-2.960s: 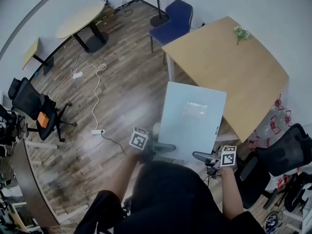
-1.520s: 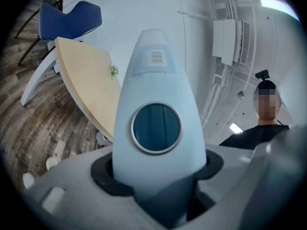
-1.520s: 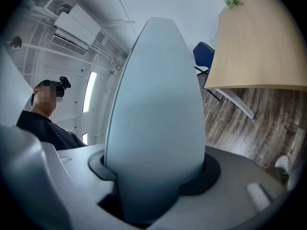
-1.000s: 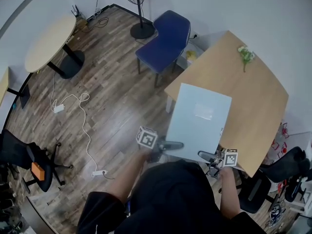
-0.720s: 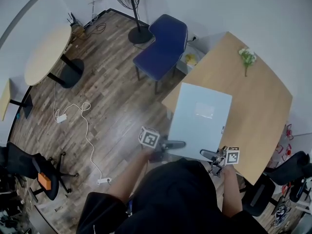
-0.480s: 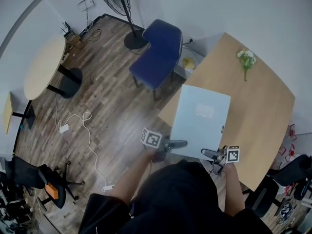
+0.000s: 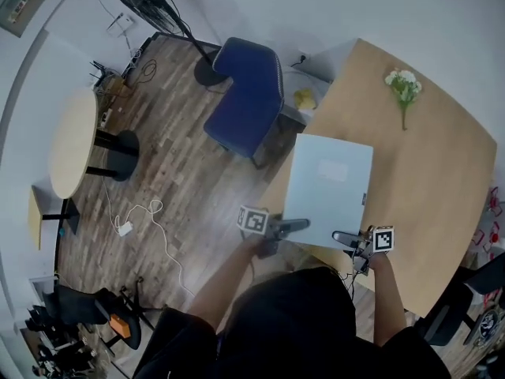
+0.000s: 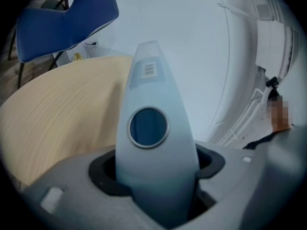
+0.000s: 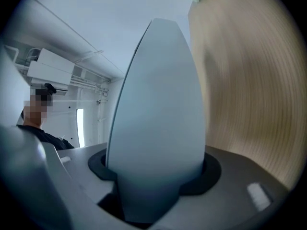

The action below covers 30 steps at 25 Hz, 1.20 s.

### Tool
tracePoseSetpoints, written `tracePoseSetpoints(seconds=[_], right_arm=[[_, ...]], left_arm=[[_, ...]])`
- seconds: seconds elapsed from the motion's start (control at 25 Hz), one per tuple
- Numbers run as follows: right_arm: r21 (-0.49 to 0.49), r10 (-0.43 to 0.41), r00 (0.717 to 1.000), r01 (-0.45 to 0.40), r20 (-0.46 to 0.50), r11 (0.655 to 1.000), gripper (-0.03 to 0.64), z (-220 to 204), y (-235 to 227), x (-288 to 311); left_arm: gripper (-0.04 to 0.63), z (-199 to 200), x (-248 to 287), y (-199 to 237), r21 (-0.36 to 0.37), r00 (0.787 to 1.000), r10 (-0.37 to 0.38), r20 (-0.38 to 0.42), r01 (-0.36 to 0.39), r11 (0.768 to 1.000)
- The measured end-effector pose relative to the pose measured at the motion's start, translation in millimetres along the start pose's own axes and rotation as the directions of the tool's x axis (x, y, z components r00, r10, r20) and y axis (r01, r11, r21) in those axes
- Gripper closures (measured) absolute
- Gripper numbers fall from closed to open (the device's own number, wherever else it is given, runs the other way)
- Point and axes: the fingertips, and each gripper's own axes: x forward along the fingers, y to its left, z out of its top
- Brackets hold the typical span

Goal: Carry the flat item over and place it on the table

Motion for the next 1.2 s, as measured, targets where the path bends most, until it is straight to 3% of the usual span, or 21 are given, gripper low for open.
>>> tracePoseSetpoints(seconds=[0.28,0.56,0.72,0.96,1.2], right_arm=[[0.071,-0.018,0.998,0.014,0.054,0.997,0.31,50.7,-35.0,-0.1],[0.047,-0.004,0.995,0.0,0.102,0.999,0.31,94.0,-48.8,7.6],[0.077,-0.048,0.992,0.039,0.12,0.996,0.31,107.0,-70.1,11.7],[0.161,-0.146,0.979,0.122,0.142,0.979,0.305,123.9,-96.3,16.2],[0.131,-0.152,0.975,0.132,0.16,0.983,0.285,136.9,-102.2,25.5]], left_arm=[[0.239,50.3,24.8,43.4,-0.032,0.997,0.072,-0.029,-0.073,0.997],[0.232,85.1,42.0,83.6,-0.06,0.993,0.095,-0.067,-0.099,0.993],[0.229,100.6,46.5,106.0,-0.086,0.991,0.099,-0.089,-0.107,0.99],[0.207,120.8,48.1,141.1,-0.145,0.981,0.179,-0.074,-0.188,0.971],[0.198,135.2,46.4,152.2,-0.133,0.965,0.233,-0.117,-0.248,0.96]])
